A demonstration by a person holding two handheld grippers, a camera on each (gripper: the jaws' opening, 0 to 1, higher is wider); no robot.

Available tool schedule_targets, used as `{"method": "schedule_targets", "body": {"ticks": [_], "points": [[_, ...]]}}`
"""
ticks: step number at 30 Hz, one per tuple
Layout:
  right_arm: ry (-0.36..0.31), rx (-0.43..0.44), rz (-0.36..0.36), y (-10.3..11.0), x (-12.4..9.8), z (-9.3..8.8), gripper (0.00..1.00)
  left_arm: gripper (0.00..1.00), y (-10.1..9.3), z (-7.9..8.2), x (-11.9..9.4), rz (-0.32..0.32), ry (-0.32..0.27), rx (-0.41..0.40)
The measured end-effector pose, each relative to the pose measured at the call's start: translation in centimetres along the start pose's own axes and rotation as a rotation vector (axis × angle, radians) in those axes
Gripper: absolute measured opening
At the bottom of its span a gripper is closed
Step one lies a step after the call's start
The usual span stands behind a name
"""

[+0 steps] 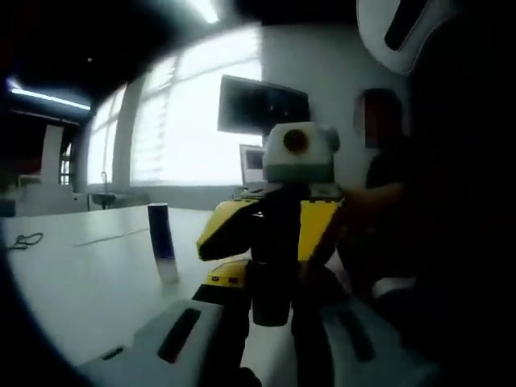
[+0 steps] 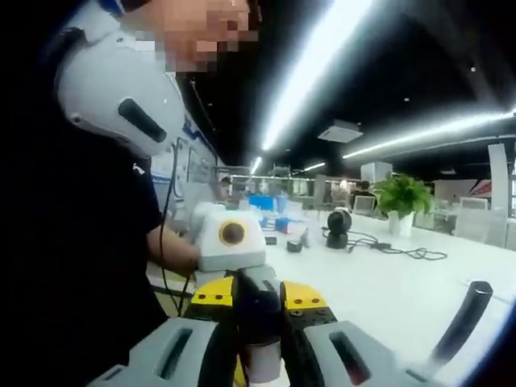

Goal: Pick up cosmetic bottle twist off cap place on table pick up cap screw tight cap place on table

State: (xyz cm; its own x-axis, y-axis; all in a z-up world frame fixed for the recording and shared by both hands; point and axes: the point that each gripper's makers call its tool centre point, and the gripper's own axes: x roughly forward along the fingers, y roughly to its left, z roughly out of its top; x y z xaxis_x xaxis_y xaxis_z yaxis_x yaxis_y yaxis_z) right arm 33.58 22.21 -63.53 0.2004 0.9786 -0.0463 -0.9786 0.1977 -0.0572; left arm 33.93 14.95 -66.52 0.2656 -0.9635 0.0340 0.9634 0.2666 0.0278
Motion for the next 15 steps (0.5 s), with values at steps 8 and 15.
{"method": "schedule_targets", "body": {"ticks": [8, 15], "points": [[-0.020, -0.018, -0.104, -1.7, 0.2, 0.3, 0.13, 0.08, 1.6, 0.3, -0.1, 0.084, -0.007, 0.026], [-0.027, -0.024, -0.244, -3.4, 0.4, 0.1, 0.13, 0.08, 3.0, 0.2, -0.2, 0.162, -0.011, 0.034]]}}
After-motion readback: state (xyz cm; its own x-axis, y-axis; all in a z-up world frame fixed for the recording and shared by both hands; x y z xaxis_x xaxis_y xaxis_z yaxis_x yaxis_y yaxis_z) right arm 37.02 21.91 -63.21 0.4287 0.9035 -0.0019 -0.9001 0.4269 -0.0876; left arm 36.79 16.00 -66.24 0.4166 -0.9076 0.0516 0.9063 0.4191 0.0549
